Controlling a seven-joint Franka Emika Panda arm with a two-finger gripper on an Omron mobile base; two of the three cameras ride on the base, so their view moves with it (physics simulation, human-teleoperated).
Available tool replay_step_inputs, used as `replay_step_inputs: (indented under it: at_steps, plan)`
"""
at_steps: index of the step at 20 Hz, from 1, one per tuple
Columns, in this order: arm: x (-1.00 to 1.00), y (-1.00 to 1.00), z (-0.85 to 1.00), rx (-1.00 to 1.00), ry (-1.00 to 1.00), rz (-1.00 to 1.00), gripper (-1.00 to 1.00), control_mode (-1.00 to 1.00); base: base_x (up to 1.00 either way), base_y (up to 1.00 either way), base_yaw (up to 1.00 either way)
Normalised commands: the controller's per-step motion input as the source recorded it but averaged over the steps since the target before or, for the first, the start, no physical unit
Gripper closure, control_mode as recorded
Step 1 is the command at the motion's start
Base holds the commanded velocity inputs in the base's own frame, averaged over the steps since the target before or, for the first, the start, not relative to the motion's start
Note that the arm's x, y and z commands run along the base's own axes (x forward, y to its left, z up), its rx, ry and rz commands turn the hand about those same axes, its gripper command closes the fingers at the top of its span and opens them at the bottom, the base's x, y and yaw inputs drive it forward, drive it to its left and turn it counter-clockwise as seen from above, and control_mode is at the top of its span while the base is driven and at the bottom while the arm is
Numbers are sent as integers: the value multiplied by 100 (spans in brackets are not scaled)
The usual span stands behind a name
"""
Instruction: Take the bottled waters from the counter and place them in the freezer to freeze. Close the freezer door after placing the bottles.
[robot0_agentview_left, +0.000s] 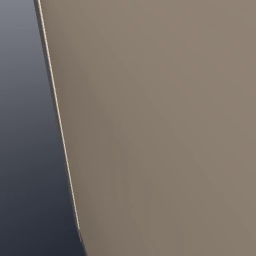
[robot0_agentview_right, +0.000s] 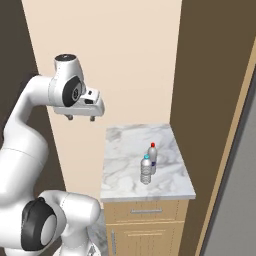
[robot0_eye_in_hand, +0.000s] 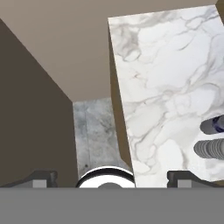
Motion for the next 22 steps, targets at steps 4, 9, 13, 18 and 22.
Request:
replay_step_inputs:
  at_steps: [4, 9, 13, 18, 22]
  plan:
    - [0, 0, 0, 0, 0, 0, -100, -100, 0, 0, 0]
    - [-17, -42, 0, 3, -7, 1, -100, -100, 0, 0, 0]
    - [-19, -100, 6, 21, -24, 0, -100, -100, 0, 0, 0]
    - [-3, -100, 13, 17, -18, 0, -100, -100, 0, 0, 0]
    - [-1, -100, 0, 11, -21, 1, -100, -100, 0, 0, 0]
